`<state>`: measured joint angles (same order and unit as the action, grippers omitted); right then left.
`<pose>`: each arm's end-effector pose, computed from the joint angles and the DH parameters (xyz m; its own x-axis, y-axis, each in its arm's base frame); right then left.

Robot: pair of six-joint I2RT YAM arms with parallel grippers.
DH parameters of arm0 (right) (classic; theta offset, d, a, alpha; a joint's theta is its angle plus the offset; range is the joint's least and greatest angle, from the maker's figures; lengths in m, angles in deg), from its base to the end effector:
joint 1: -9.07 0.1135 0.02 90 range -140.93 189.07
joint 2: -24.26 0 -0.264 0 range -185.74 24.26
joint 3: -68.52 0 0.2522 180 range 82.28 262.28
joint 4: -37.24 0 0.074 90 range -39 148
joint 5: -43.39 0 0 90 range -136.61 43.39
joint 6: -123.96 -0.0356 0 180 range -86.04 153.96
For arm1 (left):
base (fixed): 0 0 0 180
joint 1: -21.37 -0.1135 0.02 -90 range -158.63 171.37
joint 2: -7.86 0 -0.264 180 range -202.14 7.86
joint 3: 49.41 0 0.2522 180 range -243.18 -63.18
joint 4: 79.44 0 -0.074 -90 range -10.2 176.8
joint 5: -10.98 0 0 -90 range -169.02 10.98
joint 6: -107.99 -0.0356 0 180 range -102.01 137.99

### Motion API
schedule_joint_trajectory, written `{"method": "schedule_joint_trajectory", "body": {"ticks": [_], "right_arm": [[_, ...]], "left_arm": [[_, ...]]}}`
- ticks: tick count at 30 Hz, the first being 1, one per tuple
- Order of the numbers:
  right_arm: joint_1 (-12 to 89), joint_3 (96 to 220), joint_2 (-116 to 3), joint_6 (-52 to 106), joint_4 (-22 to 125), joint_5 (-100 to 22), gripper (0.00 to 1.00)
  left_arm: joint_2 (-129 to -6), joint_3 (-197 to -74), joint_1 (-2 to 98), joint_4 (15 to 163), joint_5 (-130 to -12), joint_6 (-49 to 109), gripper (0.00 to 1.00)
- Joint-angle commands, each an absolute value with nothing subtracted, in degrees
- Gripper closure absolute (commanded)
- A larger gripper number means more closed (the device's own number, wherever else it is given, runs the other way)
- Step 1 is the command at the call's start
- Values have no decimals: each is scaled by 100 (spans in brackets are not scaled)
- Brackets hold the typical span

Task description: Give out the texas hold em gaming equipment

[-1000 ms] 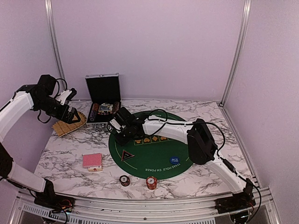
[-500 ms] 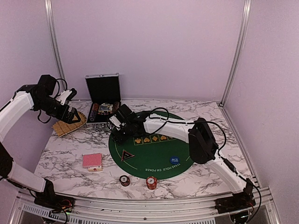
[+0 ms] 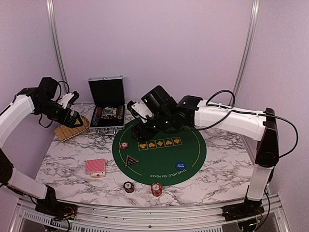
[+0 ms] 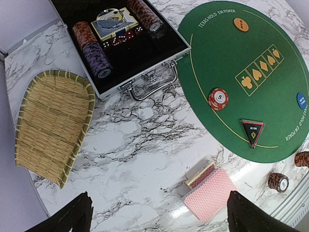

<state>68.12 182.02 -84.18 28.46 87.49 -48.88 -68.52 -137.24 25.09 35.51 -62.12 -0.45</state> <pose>0.2234 0.3697 0.3085 -0.4439 -0.5541 -0.7042 -0.8037 0.5937 0.0396 0.2679 -0.0278 0.3332 -0.6879 0.3480 -0.6370 0.4763 0.8786 -0.0343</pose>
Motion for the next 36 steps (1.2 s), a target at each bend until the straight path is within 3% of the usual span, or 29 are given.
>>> {"method": "schedule_joint_trajectory", "body": {"ticks": [1,5,11,36], "right_arm": [[7408,16908,-7844,2563,9404,-5022,17],[7723,16351,-7412,2314,9550,-4957,6],[8013,16101,-7527,2247,9678,-4907,2],[8300,15725,-7906,2408,9509,-4723,20]], "left_arm": [[-6726,-13844,2532,3472,-6197,-33,1],[-6715,-13880,2532,3460,-6215,-14,1],[-6668,-13953,2532,3401,-6181,23,1],[-6645,-14132,2567,3223,-6255,-11,1]]}}
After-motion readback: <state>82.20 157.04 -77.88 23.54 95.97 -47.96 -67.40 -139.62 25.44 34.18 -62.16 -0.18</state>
